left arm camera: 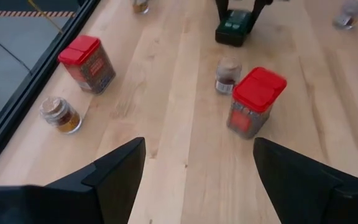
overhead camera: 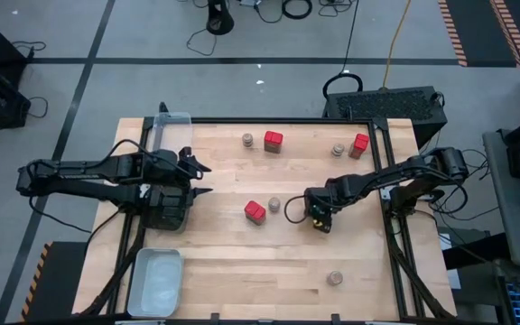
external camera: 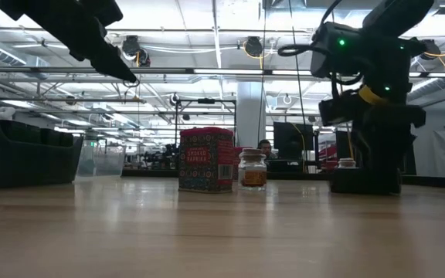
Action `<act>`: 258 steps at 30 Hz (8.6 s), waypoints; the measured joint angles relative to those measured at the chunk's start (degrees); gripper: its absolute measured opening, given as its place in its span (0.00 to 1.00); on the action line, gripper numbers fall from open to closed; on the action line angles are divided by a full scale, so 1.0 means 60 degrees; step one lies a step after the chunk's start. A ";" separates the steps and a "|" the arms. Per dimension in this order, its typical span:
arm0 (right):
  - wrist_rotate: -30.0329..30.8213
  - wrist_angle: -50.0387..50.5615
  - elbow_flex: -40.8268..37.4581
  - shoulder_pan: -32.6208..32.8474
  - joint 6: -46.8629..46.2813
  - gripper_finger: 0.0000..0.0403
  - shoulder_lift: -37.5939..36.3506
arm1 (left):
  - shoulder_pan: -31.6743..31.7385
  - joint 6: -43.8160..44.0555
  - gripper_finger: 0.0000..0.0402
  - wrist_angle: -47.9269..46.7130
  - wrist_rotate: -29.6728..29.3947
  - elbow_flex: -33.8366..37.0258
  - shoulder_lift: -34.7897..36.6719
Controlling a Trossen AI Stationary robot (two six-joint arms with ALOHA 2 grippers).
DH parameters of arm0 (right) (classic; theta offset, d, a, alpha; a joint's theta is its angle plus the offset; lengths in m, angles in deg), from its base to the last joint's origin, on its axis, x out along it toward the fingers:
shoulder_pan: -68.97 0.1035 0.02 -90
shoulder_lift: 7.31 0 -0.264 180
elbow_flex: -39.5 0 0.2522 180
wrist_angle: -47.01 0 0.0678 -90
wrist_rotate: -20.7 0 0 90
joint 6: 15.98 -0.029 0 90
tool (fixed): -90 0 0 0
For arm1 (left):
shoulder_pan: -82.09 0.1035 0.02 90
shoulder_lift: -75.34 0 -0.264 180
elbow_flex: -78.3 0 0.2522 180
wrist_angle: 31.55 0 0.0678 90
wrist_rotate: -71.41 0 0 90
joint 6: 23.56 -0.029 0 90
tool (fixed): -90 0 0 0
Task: Sort spices by type
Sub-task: Put the black seasoning can into the black bin
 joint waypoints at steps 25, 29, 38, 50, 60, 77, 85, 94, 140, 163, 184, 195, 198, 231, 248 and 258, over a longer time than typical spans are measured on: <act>-0.2099 -0.2501 0.4518 -0.0013 0.2548 0.62 -0.0015 | -0.0134 -0.2925 0.76 0.4207 0.4333 -0.0004 -0.0400; -0.3499 -0.4292 0.4525 -0.0184 0.2811 0.62 0.0161 | -0.0493 -0.3371 0.76 0.5472 0.4531 -0.0004 -0.0882; -0.4416 -0.5049 0.4521 -0.0350 0.2697 0.62 0.0656 | -0.1435 -0.4010 0.76 0.6166 0.4348 -0.0480 -0.2034; -0.5095 -0.5591 0.4503 -0.0337 0.2360 0.62 0.1643 | -0.1618 -0.4009 0.76 0.5994 0.4125 -0.0686 -0.3177; -0.5178 -0.5815 0.4503 -0.0336 0.2480 0.62 0.1628 | -0.1632 -0.4065 0.76 0.6188 0.4411 -0.0685 -0.3668; -0.5098 -0.5991 0.4503 -0.0342 0.2556 0.62 0.1628 | -0.1632 -0.4087 0.71 0.7274 0.4415 -0.0685 -0.4146; -0.5098 -0.5984 0.4503 -0.0342 0.2527 0.62 0.1628 | -0.1632 -0.4324 0.62 0.7385 0.4407 -0.0685 -0.4142; -0.5105 -0.5973 0.4503 -0.0342 0.2556 0.62 0.1625 | -0.1632 -0.4340 0.52 0.7394 0.4371 -0.0685 -0.4142; -0.2522 -0.3261 0.4507 -0.1836 0.4949 0.78 0.0251 | -0.1632 0.0403 0.41 0.0243 0.1623 -0.2791 -0.2617; -0.2594 -0.3223 0.4507 -0.1902 0.5999 0.78 0.0255 | -0.1628 0.9601 0.41 -0.7115 0.0364 -0.3258 -0.1230; -0.2601 -0.3119 0.4467 -0.1879 0.6261 0.78 0.0266 | -0.1580 1.1593 0.41 -1.0761 -0.3731 -0.4546 -0.0157; -0.2599 -0.2819 0.4467 -0.1876 0.6203 0.78 0.0273 | -0.1424 1.2276 0.41 -1.0835 -0.4988 -0.3571 -0.0313; -0.2602 -0.2656 0.4467 -0.1876 0.6231 0.78 0.0273 | -0.1424 1.2382 0.41 -1.0838 -0.5163 -0.3566 -0.0323; -0.2602 -0.3481 0.3414 -0.1854 0.6590 0.78 0.0284 | -0.1741 1.4021 0.41 -1.0818 -0.5244 -0.2149 -0.0654; -0.2604 -0.3168 0.3418 -0.1825 0.6784 0.78 0.0280 | -0.1741 1.4285 0.41 -1.0861 -0.4579 -0.2157 -0.1071; -0.2604 -0.3172 0.3418 -0.1825 0.6991 0.78 0.0277 | -0.1741 1.4349 0.41 -1.0871 -0.4446 -0.2157 -0.1080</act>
